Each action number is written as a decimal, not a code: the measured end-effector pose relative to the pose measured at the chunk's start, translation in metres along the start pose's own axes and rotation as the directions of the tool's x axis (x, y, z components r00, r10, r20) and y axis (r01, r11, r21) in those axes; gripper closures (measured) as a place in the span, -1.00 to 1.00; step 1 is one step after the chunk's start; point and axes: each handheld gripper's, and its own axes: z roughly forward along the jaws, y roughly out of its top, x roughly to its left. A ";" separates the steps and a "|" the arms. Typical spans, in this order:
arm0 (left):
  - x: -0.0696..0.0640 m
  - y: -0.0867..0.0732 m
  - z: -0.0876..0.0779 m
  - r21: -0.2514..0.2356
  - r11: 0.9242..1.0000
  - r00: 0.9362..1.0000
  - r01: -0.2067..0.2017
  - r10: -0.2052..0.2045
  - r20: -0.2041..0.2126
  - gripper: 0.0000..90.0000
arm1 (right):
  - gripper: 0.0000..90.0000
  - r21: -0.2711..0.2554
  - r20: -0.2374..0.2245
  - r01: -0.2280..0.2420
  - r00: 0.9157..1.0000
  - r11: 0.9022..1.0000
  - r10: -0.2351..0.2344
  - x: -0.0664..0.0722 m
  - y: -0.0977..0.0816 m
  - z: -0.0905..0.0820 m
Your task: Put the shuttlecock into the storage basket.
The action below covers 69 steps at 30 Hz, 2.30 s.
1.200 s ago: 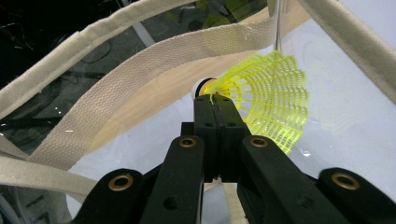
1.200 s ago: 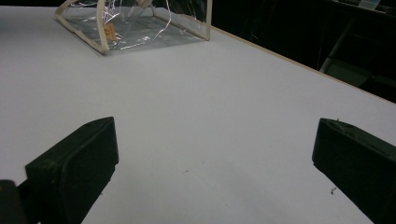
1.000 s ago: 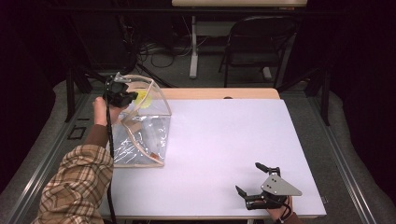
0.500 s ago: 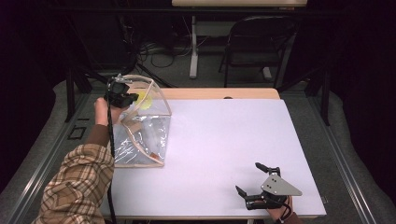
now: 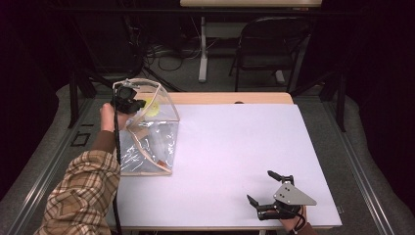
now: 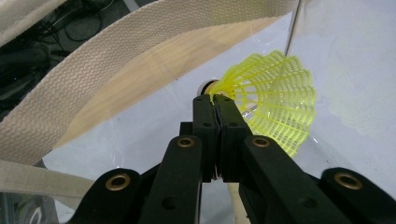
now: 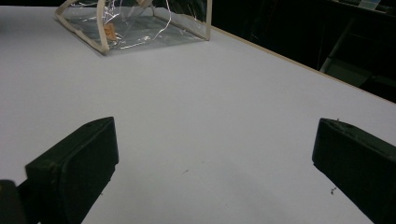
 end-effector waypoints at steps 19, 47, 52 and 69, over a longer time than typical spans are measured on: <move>0.004 0.002 -0.028 -0.128 0.989 0.995 0.067 -0.075 -0.058 -0.11 | -1.00 0.002 0.001 -0.005 1.000 1.000 0.005 -0.002 -0.001 0.000; -0.038 0.010 -0.092 -0.344 0.939 0.999 0.027 -0.039 -0.030 -1.00 | -1.00 0.010 0.009 -0.012 1.000 1.000 0.012 0.000 -0.002 -0.003; -0.046 0.009 -0.103 -0.373 0.928 0.999 0.025 -0.037 -0.025 -1.00 | -1.00 0.011 0.009 -0.011 1.000 1.000 0.010 0.000 -0.002 -0.002; -0.086 -0.018 -0.117 -0.422 0.906 1.000 -0.011 0.020 0.019 -1.00 | -1.00 0.009 0.007 -0.008 1.000 1.000 0.008 0.001 -0.002 -0.003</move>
